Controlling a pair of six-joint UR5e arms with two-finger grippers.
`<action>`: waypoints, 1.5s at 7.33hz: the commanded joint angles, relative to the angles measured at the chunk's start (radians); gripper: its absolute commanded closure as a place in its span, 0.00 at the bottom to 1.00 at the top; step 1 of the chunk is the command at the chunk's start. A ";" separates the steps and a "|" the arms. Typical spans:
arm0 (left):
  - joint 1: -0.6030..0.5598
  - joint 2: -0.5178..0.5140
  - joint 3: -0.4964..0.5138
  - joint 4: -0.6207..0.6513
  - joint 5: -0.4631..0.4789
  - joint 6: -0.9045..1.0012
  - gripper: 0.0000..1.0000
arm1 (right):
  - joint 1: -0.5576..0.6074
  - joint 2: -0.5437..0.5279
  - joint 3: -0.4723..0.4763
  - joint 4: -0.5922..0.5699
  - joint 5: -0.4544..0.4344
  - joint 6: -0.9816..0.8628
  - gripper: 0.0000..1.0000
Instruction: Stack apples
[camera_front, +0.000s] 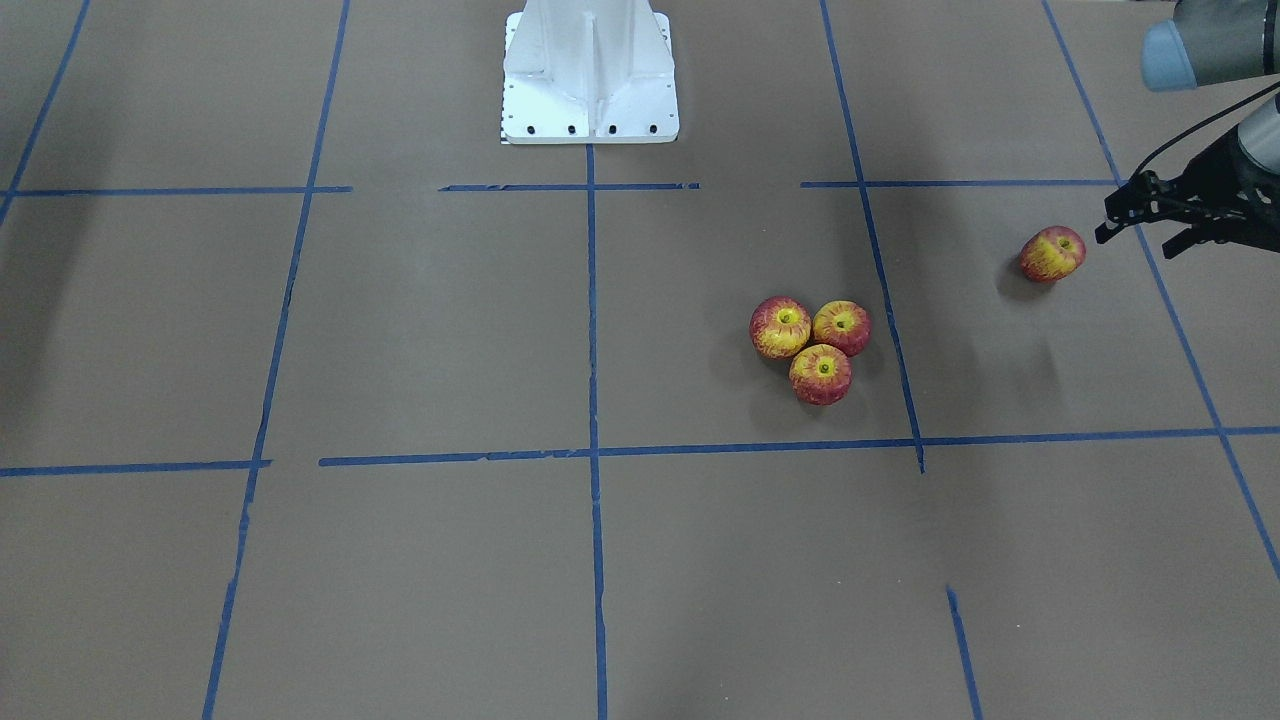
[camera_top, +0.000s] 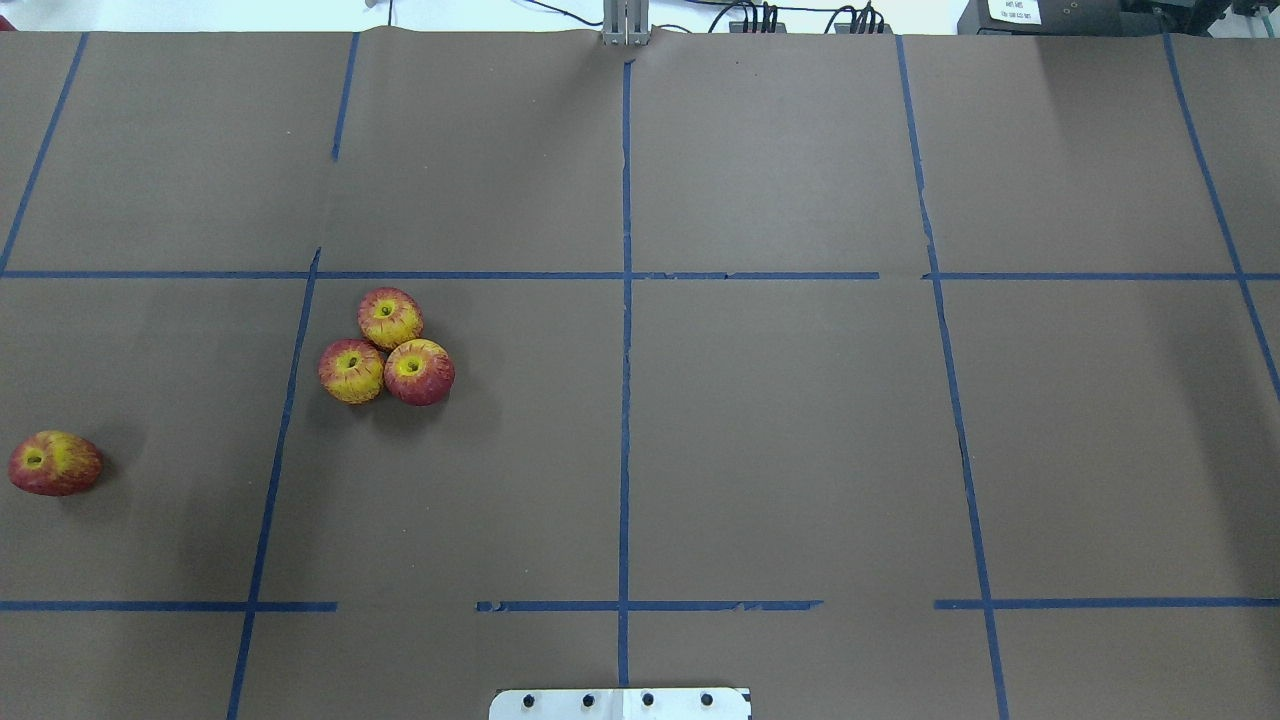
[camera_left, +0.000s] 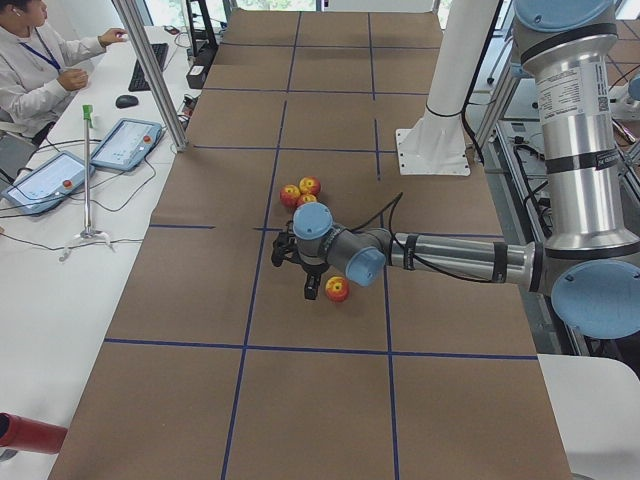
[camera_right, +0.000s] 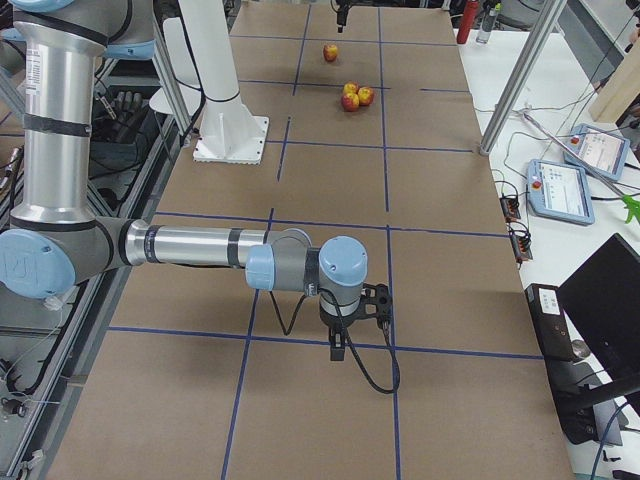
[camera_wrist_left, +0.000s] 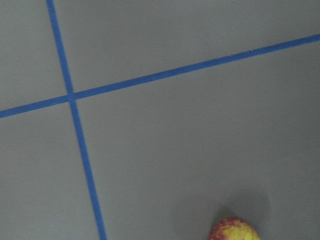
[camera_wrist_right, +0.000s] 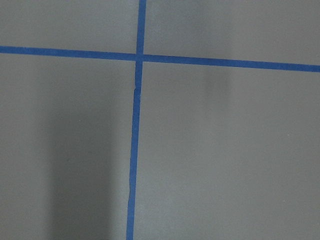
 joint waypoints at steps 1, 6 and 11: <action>0.118 0.027 0.021 -0.102 0.005 -0.171 0.00 | 0.000 0.000 0.000 0.000 0.000 0.000 0.00; 0.168 0.008 0.088 -0.114 0.013 -0.215 0.00 | 0.000 0.000 0.000 0.000 0.000 0.000 0.00; 0.180 -0.045 0.146 -0.119 0.031 -0.216 0.00 | 0.000 0.000 0.000 0.000 0.000 0.000 0.00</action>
